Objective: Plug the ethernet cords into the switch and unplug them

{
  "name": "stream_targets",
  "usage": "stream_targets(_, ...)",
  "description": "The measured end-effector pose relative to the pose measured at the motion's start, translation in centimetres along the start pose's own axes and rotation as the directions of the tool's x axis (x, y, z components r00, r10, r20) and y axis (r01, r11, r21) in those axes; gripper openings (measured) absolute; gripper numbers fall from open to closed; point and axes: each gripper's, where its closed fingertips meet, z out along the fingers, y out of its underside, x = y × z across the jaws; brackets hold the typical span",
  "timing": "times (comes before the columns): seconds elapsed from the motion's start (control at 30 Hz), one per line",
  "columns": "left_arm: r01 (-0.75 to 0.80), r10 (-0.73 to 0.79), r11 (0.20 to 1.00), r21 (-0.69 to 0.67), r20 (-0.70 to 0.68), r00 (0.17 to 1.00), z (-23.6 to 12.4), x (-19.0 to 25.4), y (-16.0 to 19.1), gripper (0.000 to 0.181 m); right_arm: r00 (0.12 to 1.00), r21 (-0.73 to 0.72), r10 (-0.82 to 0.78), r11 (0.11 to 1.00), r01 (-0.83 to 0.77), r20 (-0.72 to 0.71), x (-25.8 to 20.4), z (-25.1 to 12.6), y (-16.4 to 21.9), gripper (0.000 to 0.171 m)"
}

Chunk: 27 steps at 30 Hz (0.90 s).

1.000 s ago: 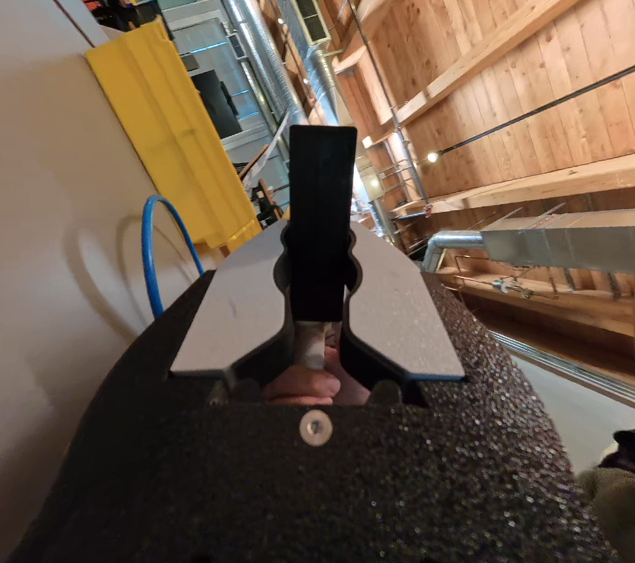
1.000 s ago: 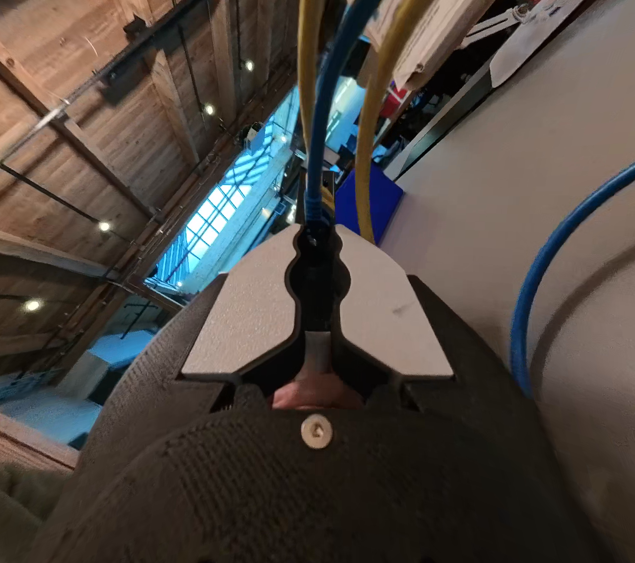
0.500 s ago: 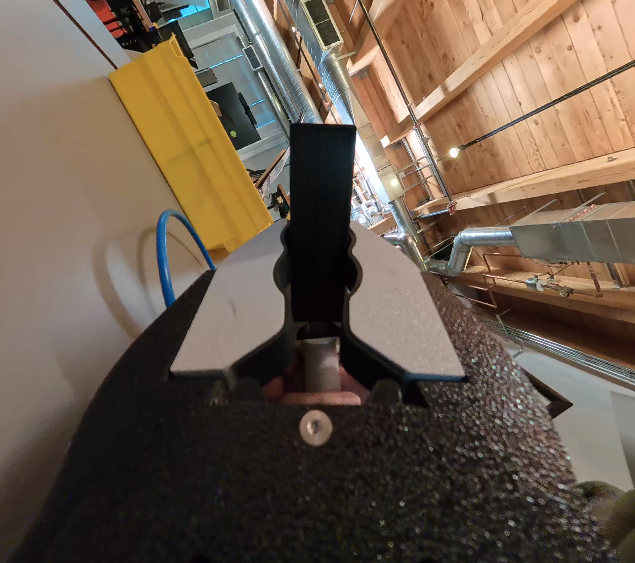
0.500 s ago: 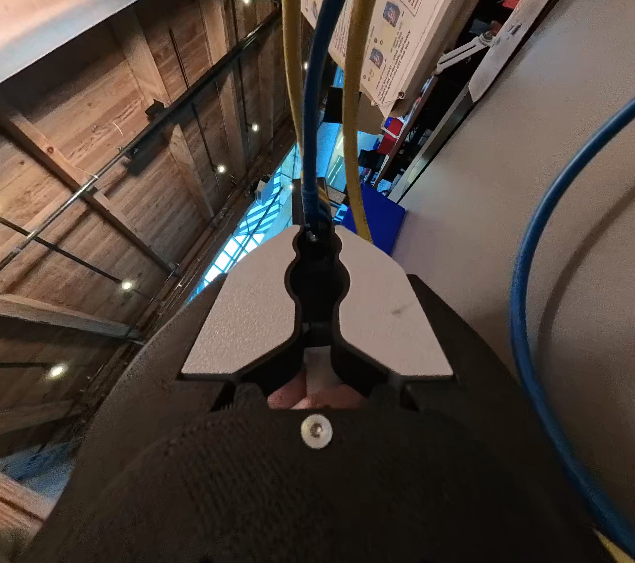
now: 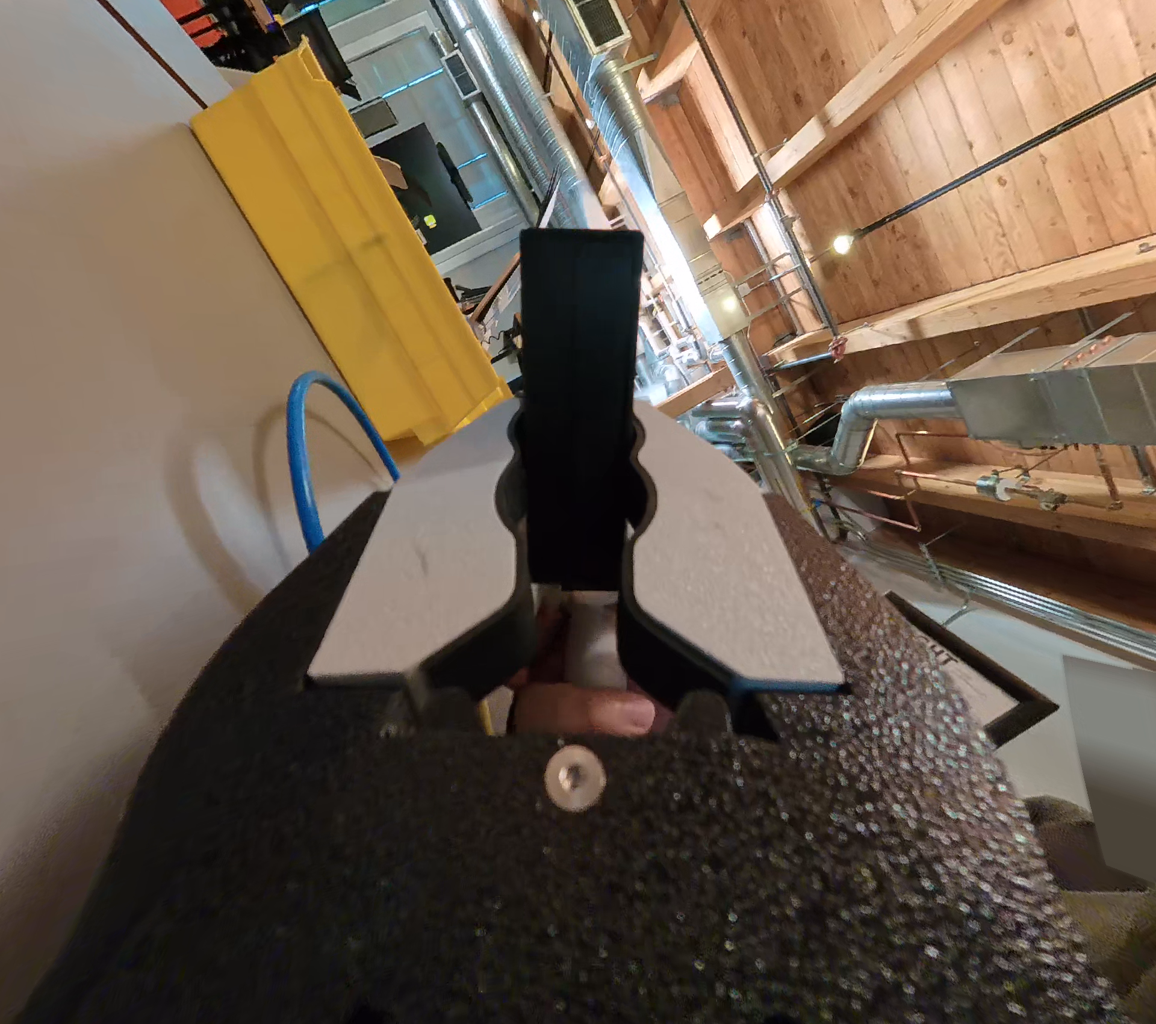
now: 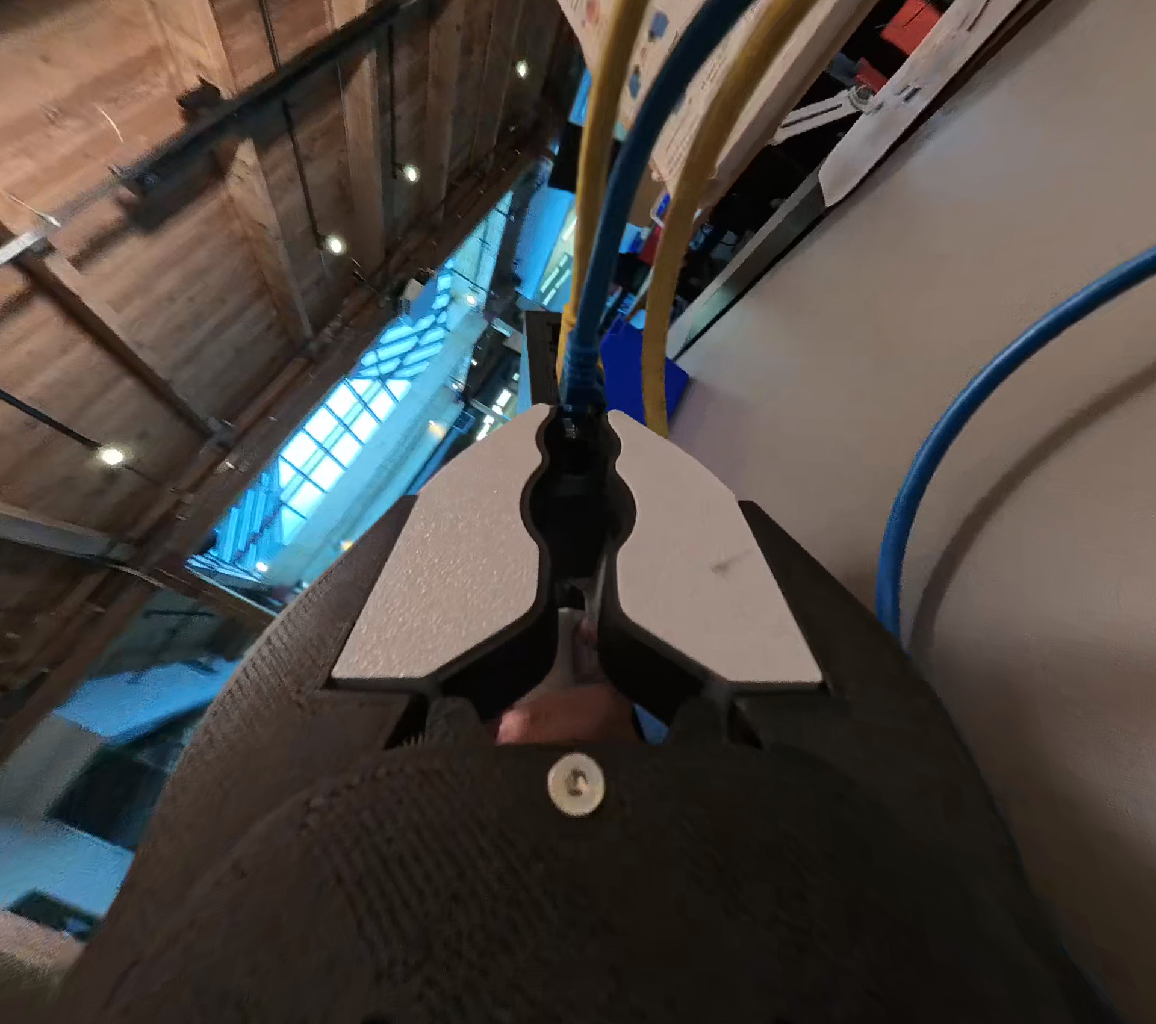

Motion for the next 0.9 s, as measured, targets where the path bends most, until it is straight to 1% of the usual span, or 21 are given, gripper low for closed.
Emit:
stream_targets(0.1,-0.035,0.035,0.999,-0.017,0.025,0.999,0.0,-0.4,0.2,0.027,0.998,-0.048,-0.053,0.997,0.052,-0.025,0.5,-0.1,0.2,0.008)
stream_targets(0.2,-0.057,0.059,0.998,-0.03,0.045,0.997,0.0,-0.6,0.2,0.027,0.998,-0.068,-0.061,0.996,0.06,-0.007,0.7,-0.1,0.2,0.009)
stream_targets(0.4,-0.08,0.081,0.996,-0.049,0.011,0.997,-0.1,-0.1,-0.1,0.026,0.996,-0.088,-0.075,0.993,0.08,0.057,-0.2,0.1,0.3,0.009)
stream_targets(0.43,-0.061,0.061,0.997,-0.047,-0.001,0.998,-0.2,0.1,-0.2,0.027,0.995,-0.097,-0.09,0.991,0.095,0.051,-0.3,0.1,0.4,0.008)
stream_targets(0.5,0.038,-0.039,0.999,-0.027,-0.036,0.999,-0.3,0.3,-0.5,0.027,0.987,-0.12,-0.159,0.979,0.162,0.039,-0.6,0.2,0.5,0.008)
stream_targets(0.53,0.071,-0.072,0.997,-0.018,-0.05,0.996,-0.4,0.3,-0.6,0.027,0.986,-0.098,-0.165,0.981,0.166,0.023,-0.6,0.2,-0.1,0.009)
stream_targets(0.57,0.078,-0.078,0.997,0.003,-0.052,0.996,-0.5,0.2,-1.0,0.027,0.989,-0.049,-0.147,0.988,0.149,0.033,-0.8,-0.1,-1.3,0.007)
stream_targets(0.6,0.06,-0.059,0.998,0.026,-0.035,0.998,-0.9,-0.1,-1.5,0.027,0.989,-0.037,-0.143,0.989,0.145,0.037,-0.7,-0.5,-2.3,0.008)
stream_targets(0.67,-0.028,0.028,0.999,0.016,0.01,1.0,-1.6,-0.6,-2.2,0.027,0.979,-0.092,-0.206,0.974,0.205,0.0,0.2,-0.9,-2.6,0.007)
stream_targets(0.73,-0.046,0.046,0.998,0.043,-0.009,0.999,-1.7,0.3,-3.1,0.027,0.97,-0.146,-0.242,0.958,0.245,0.039,-0.8,-1.3,-1.6,0.006)
stream_targets(0.77,-0.068,0.069,0.996,0.06,-0.007,0.998,-1.7,0.7,-3.4,0.026,0.962,-0.207,-0.268,0.94,0.272,0.045,-1.0,-1.6,-0.6,0.007)
stream_targets(0.8,-0.101,0.101,0.993,0.067,0.007,0.995,-1.7,0.8,-3.5,0.027,0.956,-0.285,-0.285,0.913,0.293,0.069,-1.5,-1.8,0.8,0.007)
stream_targets(0.83,-0.129,0.127,0.988,0.083,0.023,0.992,-1.9,0.9,-3.8,0.027,0.948,-0.315,-0.302,0.894,0.318,0.1,-2.4,-2.1,1.5,0.007)
stream_targets(0.9,-0.152,0.147,0.979,0.139,0.043,0.988,-2.3,1.0,-4.8,0.026,0.936,-0.43,-0.303,0.831,0.352,0.181,-4.2,-3.0,3.3,0.007)
